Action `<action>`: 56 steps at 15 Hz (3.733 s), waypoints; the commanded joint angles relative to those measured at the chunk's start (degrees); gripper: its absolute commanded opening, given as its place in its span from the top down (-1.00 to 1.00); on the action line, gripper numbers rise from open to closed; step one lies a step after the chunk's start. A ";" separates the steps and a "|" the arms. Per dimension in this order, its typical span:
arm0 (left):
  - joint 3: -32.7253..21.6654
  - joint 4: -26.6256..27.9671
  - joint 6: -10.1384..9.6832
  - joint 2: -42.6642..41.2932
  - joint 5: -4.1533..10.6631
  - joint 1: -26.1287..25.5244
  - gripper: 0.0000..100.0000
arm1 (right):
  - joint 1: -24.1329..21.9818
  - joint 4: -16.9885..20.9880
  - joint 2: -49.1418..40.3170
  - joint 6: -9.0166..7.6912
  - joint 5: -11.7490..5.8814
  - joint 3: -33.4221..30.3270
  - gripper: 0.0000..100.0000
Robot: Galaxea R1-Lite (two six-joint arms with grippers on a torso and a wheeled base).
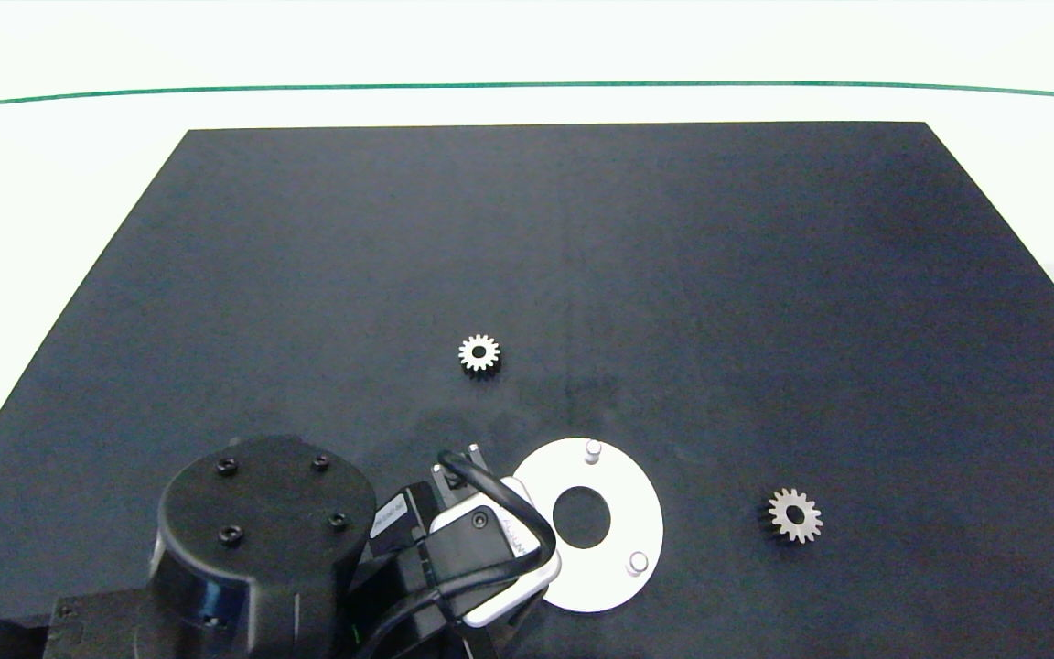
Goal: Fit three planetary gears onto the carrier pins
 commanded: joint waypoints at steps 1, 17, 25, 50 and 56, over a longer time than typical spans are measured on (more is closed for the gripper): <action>-1.39 0.54 0.14 1.70 0.06 -0.34 0.86 | 0.03 0.10 -0.17 -0.10 0.00 -0.28 -1.00; -3.94 1.33 0.93 5.04 0.15 2.03 0.86 | 0.03 0.10 -0.61 -0.10 0.00 -0.98 -1.00; -3.76 1.07 0.93 6.89 0.15 2.29 0.86 | 0.03 0.10 -0.87 -0.10 -0.09 -0.98 -1.00; -4.38 -0.08 1.19 8.56 0.15 3.61 0.86 | 0.03 0.10 -1.23 -0.01 -0.09 -0.81 -1.00; -4.20 0.01 1.55 7.68 0.15 3.70 0.86 | 0.03 0.10 -1.14 -0.01 -0.09 -0.81 -1.00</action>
